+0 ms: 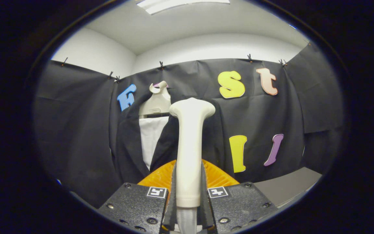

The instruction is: Iron the clothes twice with a garment steamer, once on the left side and once on the right side.

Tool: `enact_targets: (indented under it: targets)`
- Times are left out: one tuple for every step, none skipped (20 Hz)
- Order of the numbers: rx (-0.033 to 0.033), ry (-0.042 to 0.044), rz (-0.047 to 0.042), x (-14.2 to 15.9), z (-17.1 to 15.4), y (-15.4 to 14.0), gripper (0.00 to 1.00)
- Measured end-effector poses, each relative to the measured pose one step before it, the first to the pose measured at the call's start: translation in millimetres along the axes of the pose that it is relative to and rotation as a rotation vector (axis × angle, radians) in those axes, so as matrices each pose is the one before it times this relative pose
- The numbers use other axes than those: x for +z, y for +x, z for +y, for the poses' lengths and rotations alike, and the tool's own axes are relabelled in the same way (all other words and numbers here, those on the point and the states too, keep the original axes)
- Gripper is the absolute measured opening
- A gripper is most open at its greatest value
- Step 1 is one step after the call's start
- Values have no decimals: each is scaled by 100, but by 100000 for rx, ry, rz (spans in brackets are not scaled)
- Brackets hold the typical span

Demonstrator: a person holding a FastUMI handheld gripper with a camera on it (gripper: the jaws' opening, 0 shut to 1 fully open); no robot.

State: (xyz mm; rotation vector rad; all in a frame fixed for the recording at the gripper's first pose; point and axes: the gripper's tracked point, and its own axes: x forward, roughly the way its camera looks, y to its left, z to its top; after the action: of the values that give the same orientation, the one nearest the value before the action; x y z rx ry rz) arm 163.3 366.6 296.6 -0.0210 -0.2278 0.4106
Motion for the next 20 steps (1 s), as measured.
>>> enact_targets:
  targets:
    - [141,-315,694,-445,98,-308,33]
    - [237,-76,670,-423,33,-113,33]
    - [288,-116,689,-372,95,-68,33]
    - [89,-187,477,-276,82,-163,33]
    - [16,-246,526,-408,1,-256,33]
    - [111,-277,128,-196,53,-65,33]
    - [17,-592,500,-440,-17,-252,33]
    - [-73,-312,536,-332,-57,-168,33]
    - [-32,-261,369,-327,21,-189,33]
    - [114,-29,526,-529,-43,-78,33]
    - [74,7,812,-374,-100,4,33]
    - [348,239,681,-289,-168,-36,33]
    - [261,116,761,-413,23,-86,33]
    - [-107,-368,839,-301,-124,-7,33]
    - [-13,-46,814,-438,-23,-110,33]
    - [71,-211,835,-263,85,145,33]
    - [-100,-158,646,-351,-6,-68,33]
    - [-77,-544,592,-279,-41,1,33]
    - [34,-663,651,-384,-114,-130,33]
    - [144,-167,726,-383,-12,-36,33]
